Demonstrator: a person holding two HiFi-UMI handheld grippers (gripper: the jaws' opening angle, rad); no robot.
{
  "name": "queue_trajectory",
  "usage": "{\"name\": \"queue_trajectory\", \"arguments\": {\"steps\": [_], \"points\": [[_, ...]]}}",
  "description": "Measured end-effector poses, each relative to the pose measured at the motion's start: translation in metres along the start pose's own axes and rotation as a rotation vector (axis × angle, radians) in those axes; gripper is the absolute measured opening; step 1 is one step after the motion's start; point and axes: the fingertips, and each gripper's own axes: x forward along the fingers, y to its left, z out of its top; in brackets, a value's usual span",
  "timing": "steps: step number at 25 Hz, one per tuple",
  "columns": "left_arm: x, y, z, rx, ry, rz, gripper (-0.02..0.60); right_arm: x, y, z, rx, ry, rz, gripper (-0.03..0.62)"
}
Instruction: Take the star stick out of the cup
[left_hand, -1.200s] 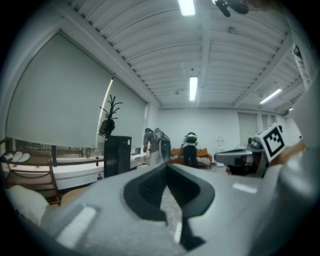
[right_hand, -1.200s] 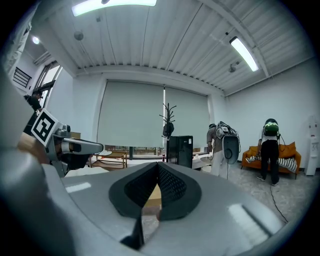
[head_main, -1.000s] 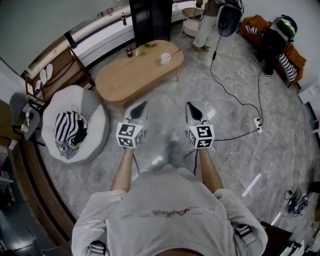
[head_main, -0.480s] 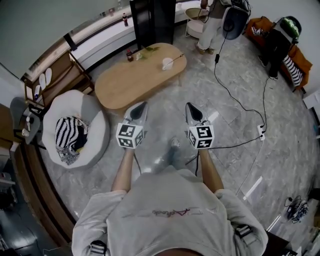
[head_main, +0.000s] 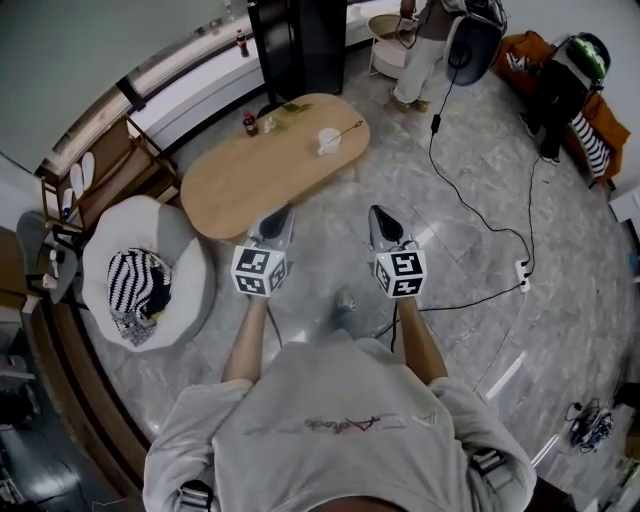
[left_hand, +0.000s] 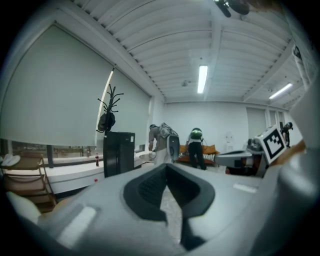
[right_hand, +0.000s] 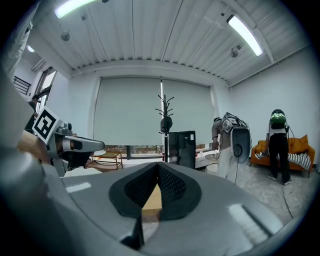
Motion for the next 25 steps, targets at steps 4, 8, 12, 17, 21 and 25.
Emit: {"name": "queue_trajectory", "arguments": {"steps": [4, 8, 12, 17, 21, 25], "points": [[0.042, 0.006, 0.009, -0.002, 0.004, 0.003, 0.003, 0.027, -0.031, 0.008, 0.0, 0.002, 0.011, 0.005], [0.079, 0.011, 0.017, -0.003, 0.004, 0.007, 0.003, 0.051, -0.061, 0.013, -0.001, 0.004, 0.018, 0.005], [0.115, 0.016, 0.027, 0.0, -0.001, 0.016, 0.003, 0.072, -0.091, 0.02, -0.003, 0.001, 0.026, 0.005], [0.149, 0.022, 0.033, 0.001, -0.001, 0.033, 0.003, 0.096, -0.119, 0.022, 0.0, 0.003, 0.041, 0.005], [0.17, 0.027, 0.035, -0.003, 0.001, 0.044, 0.003, 0.112, -0.135, 0.022, 0.003, 0.007, 0.054, 0.005], [0.185, 0.028, 0.031, -0.003, 0.008, 0.049, 0.003, 0.12, -0.148, 0.016, 0.007, 0.016, 0.06, 0.005]]}}
